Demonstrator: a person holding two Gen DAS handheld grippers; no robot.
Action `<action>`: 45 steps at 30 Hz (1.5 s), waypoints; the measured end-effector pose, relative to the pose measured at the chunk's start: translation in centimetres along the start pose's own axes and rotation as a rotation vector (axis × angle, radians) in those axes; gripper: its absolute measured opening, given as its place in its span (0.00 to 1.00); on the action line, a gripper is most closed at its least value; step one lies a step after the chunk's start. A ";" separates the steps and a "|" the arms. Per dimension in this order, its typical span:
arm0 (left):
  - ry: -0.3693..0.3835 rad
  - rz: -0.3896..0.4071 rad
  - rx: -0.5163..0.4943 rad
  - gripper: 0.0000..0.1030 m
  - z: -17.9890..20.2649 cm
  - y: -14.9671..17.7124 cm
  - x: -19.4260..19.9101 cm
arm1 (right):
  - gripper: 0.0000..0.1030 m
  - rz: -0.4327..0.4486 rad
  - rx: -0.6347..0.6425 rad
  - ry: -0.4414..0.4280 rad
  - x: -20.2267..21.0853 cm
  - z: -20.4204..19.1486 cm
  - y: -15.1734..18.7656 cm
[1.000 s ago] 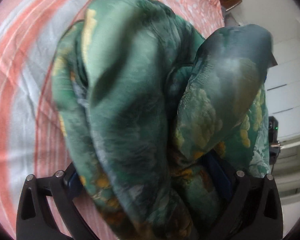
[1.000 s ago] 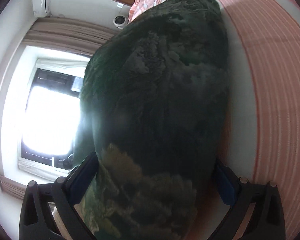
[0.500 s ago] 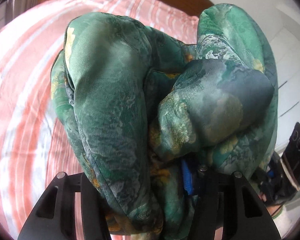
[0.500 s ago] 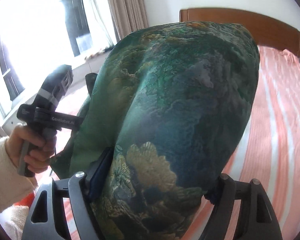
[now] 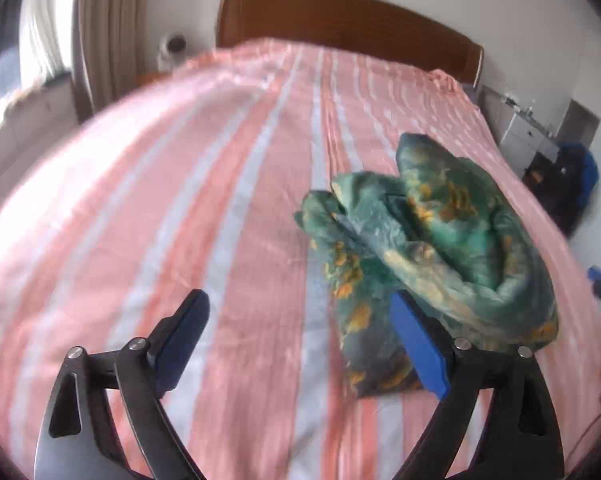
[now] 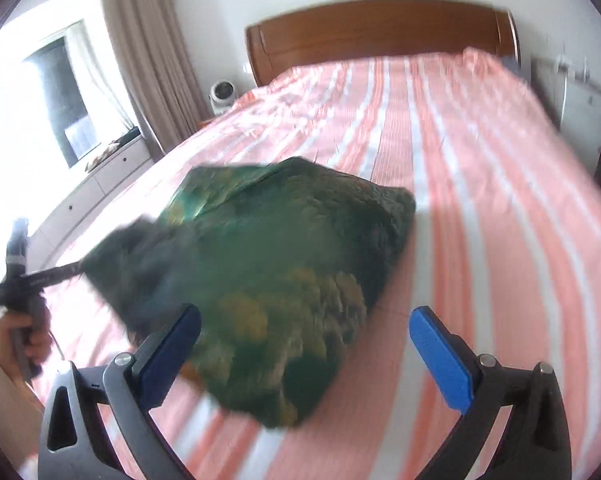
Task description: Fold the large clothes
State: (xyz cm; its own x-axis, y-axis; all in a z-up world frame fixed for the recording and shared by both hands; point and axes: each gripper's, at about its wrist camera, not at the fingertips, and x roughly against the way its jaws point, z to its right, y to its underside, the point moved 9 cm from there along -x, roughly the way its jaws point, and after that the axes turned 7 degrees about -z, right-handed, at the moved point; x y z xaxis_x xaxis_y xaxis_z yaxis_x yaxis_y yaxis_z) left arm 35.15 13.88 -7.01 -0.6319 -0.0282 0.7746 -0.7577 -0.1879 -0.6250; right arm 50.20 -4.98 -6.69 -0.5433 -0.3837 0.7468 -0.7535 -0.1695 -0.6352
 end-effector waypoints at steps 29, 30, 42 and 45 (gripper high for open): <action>-0.192 0.121 -0.103 1.00 10.6 12.3 18.5 | 1.00 0.165 0.017 0.222 20.3 -10.1 16.4; -0.179 0.111 -0.107 1.00 10.8 12.5 18.6 | 1.00 0.154 0.013 0.218 20.2 -10.3 16.7; -0.136 0.109 -0.161 1.00 12.9 14.2 21.3 | 1.00 0.116 -0.017 0.262 22.9 -12.3 19.5; -0.132 0.117 -0.184 1.00 13.8 14.3 21.8 | 1.00 0.129 -0.004 0.277 23.8 -12.9 20.0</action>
State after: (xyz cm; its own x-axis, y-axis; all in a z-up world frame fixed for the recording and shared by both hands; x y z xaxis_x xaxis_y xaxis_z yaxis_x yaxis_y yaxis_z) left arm 12.83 -2.98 2.28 -0.6993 -0.1693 0.6945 -0.7053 0.0054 -0.7089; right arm 17.41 -5.77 0.87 -0.7144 -0.1399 0.6856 -0.6729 -0.1317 -0.7280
